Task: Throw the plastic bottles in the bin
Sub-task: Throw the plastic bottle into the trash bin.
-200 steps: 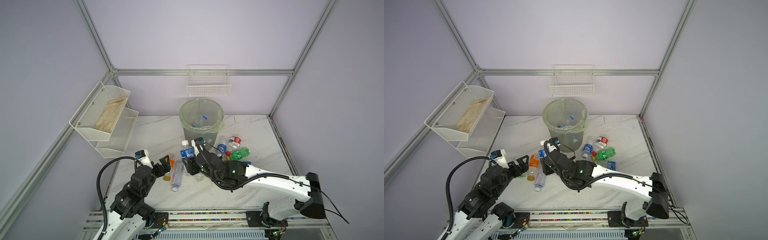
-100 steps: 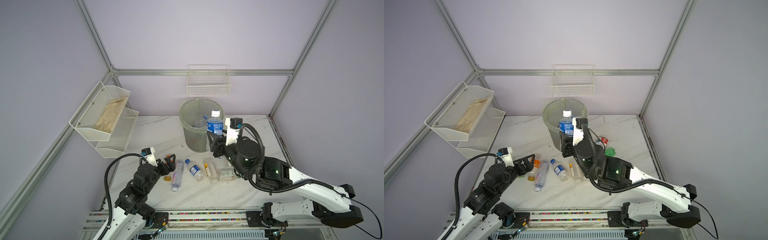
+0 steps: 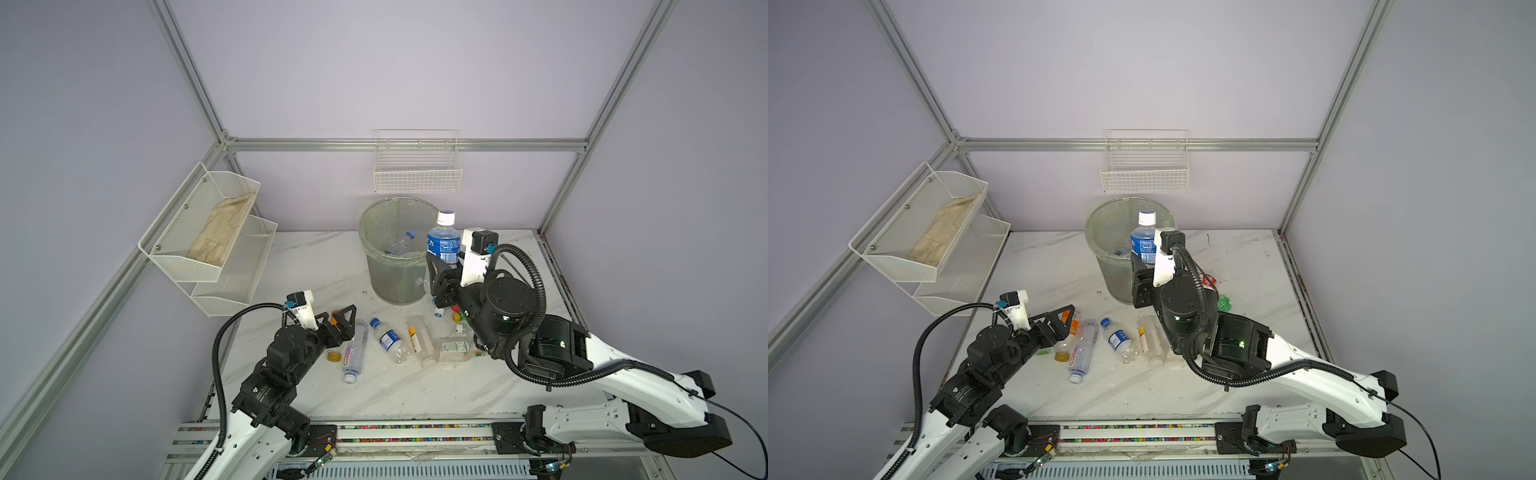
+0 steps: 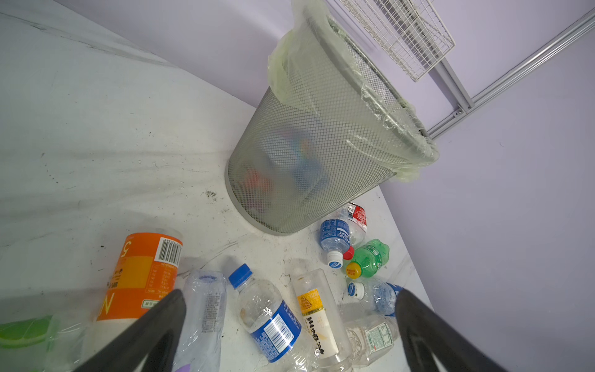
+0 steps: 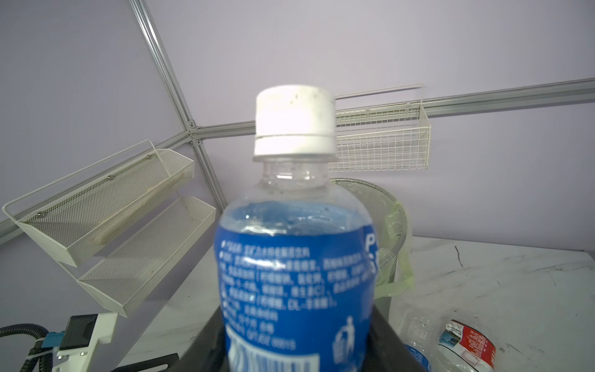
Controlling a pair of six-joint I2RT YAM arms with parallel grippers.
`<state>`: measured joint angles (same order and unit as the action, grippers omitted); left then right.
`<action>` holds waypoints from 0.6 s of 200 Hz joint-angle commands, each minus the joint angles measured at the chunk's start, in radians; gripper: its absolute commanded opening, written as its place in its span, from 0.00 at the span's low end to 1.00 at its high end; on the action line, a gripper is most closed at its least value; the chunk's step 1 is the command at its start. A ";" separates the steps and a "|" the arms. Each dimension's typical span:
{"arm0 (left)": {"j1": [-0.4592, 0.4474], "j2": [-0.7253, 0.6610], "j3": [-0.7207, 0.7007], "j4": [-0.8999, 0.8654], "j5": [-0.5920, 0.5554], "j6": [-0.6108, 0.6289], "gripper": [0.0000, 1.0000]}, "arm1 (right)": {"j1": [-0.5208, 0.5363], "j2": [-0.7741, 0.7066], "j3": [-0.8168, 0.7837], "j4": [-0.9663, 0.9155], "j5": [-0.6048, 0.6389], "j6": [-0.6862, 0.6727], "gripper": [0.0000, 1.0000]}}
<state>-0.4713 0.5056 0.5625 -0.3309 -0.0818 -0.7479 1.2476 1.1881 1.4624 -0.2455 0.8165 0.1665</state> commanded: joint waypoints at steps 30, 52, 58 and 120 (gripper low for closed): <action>0.007 -0.003 -0.036 0.043 0.024 0.010 1.00 | -0.115 0.053 0.084 0.027 -0.093 -0.037 0.01; 0.007 -0.005 -0.040 0.043 0.026 0.009 1.00 | -0.257 0.098 0.133 0.021 -0.253 -0.004 0.02; 0.007 -0.006 -0.040 0.043 0.029 0.013 1.00 | -0.294 0.119 0.153 0.014 -0.296 0.005 0.01; 0.006 -0.021 -0.036 0.037 0.048 0.028 1.00 | -0.494 0.575 0.632 -0.346 -0.546 0.040 0.65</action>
<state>-0.4713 0.5022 0.5579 -0.3233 -0.0555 -0.7395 0.7712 1.6230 1.9373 -0.3653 0.3790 0.1967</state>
